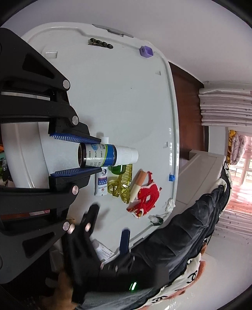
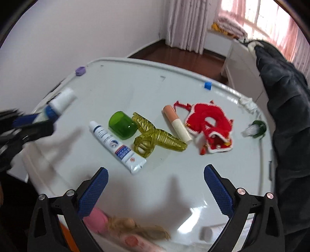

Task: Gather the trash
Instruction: 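Grasp the yellow plastic clip with the right tool while the left tool holds the dropper bottle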

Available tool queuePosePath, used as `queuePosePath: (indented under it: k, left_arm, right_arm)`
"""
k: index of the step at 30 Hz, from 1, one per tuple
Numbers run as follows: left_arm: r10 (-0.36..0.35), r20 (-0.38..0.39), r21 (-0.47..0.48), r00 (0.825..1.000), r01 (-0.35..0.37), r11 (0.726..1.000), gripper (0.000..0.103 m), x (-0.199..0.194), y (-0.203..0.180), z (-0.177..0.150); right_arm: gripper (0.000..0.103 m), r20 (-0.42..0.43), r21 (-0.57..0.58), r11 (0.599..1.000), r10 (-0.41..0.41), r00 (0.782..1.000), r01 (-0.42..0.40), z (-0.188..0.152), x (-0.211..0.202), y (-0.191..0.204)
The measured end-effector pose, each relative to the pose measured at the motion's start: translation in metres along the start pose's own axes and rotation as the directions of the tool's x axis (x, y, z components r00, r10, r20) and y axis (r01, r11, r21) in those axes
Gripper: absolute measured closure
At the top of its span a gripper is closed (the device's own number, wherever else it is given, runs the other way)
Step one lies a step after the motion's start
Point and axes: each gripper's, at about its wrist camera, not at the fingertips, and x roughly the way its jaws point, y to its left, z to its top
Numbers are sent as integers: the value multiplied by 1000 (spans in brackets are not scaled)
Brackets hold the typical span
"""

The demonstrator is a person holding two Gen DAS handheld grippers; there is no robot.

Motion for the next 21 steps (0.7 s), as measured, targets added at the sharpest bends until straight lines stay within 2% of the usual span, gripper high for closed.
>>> queuePosePath:
  k: [5,9,10,11,13,15,17,19,21]
  left_arm:
    - [-3,14,14,1000,3,1000,80,-8,2,-3]
    - [-9,12,29,1000,9,1000,80,-11,2,-7]
    - [-11,14,31,1000,10,999,80,-12,2,-7]
    - [-13,16,32,1000,13,999,80,-13,3,-7]
    - [-28,19,27,999,28,999,80,-16,4,-7]
    - [-39,23,22,999,38,999,80,-17,5,-7]
    - [-48,36,24,998,47,999,80,-21,4,-6]
    - [-44,43,34,998,42,999,80,-22,2,-6]
    - [-43,38,33,998,42,999,80,-21,2,-7]
  right_arm:
    - [6,-7,24,999,27,1000,-27,27,23,4]
    - [7,-23,53,999,14,1000,-13,42,40,4]
    - [12,-35,60,998,4,999,-2,42,44,4]
    - [13,-46,57,998,-18,999,20,43,49,5]
    - [34,-66,51,998,-31,997,34,44,55,6]
    - [36,-82,43,998,-48,995,51,45,60,8]
    - [43,-73,31,998,-51,996,53,45,57,12]
    - [72,-61,27,999,-40,997,42,48,53,15]
    - [72,-74,50,999,-4,997,8,48,52,13]
